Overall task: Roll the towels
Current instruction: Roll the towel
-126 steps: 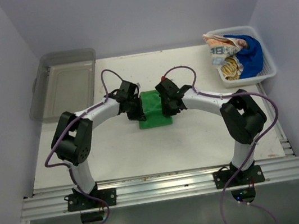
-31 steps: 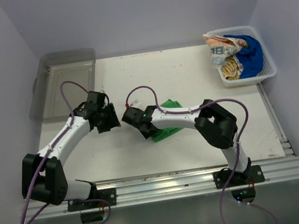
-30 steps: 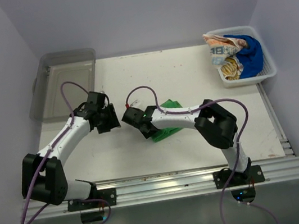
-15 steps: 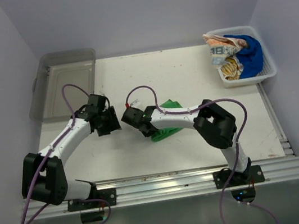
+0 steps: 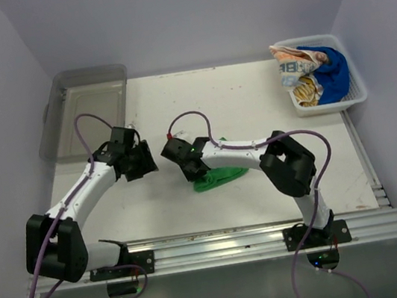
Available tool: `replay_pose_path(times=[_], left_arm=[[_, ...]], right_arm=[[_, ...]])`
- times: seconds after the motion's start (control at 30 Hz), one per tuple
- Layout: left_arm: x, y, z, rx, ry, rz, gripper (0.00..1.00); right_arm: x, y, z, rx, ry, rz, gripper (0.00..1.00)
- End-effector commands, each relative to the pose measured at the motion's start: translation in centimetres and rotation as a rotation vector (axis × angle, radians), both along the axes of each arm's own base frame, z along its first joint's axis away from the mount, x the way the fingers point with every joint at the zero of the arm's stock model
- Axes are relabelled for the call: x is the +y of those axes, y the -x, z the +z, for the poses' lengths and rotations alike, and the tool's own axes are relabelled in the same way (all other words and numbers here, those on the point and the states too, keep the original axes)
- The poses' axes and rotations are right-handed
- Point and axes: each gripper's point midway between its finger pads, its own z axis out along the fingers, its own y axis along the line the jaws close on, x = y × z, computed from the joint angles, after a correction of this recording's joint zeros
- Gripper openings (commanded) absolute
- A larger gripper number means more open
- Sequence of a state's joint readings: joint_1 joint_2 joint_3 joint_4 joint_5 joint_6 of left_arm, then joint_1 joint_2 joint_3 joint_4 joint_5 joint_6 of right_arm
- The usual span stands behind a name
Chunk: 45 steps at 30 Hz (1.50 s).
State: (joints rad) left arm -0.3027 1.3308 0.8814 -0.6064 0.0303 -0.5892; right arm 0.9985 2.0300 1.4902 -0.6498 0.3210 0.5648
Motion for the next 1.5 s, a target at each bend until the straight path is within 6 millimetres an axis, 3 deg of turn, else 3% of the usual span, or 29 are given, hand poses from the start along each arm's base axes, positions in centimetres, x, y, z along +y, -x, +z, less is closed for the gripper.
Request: replay_pose_path(times=[0.0,0.23,0.3,0.33,0.37,0.43,0.57,0.6,0.63,0.77,0.93,1.03,1.23,1.47], left_arm=[[-0.1,-0.4,0.8,-0.046,0.024,-0.008,0.62],[-0.8,-0.5,1.0,-0.064,0.059,-0.037,0.61],[-1.1,-0.6,1.1,-0.065,0.071,-0.049,0.61],[-1.3,-0.6,1.3,-0.072,0.082,-0.059,0.61],[-1.4,-0.7,1.4,-0.080,0.087,-0.059,0.61],[-1.8,-0.9,1.8,-0.095,0.112,-0.069,0.61],[-2.9,-1.1,2.3,-0.109,0.165,-0.086,0.62],[-3.7,-1.3,2.4,-0.115,0.203,-0.111,0.72],[-4.1,-1.3,2.4,-0.114,0.223,-0.119,0.74],[-5.5,-2.0,2.1,-0.111,0.285,-0.141,0.72],[-6.9,-2.9,1.7,-0.106,0.331,-0.175,0.69],[-7.6,-3.0,1.0,-0.082,0.338,-0.190,0.75],[-9.0,-3.7,-0.7,-0.032,0.345,-0.204,0.76],[-10.7,-4.1,-2.5,0.019,0.318,-0.217,0.68]], right_arm=[[3.7,0.5,4.0,0.025,-0.235,-0.003,0.00],[4.5,0.7,6.5,0.082,-0.428,0.001,0.00],[4.0,1.0,6.0,0.121,-0.470,-0.030,0.00],[4.5,0.7,7.2,0.137,-0.553,-0.023,0.00],[3.9,1.2,6.2,0.170,-0.567,-0.037,0.00],[4.3,1.0,6.8,0.202,-0.662,-0.050,0.00],[3.3,1.7,5.2,0.273,-0.728,-0.096,0.00],[3.2,1.6,5.0,0.281,-0.740,-0.106,0.00],[3.4,1.6,5.1,0.282,-0.764,-0.102,0.00],[2.9,2.3,3.9,0.331,-0.787,-0.132,0.00],[3.6,1.5,5.4,0.375,-0.994,-0.143,0.00],[3.2,1.6,4.7,0.397,-0.992,-0.157,0.00],[2.8,1.5,4.6,0.378,-0.935,-0.136,0.00],[2.3,1.7,3.7,0.377,-0.887,-0.126,0.00]])
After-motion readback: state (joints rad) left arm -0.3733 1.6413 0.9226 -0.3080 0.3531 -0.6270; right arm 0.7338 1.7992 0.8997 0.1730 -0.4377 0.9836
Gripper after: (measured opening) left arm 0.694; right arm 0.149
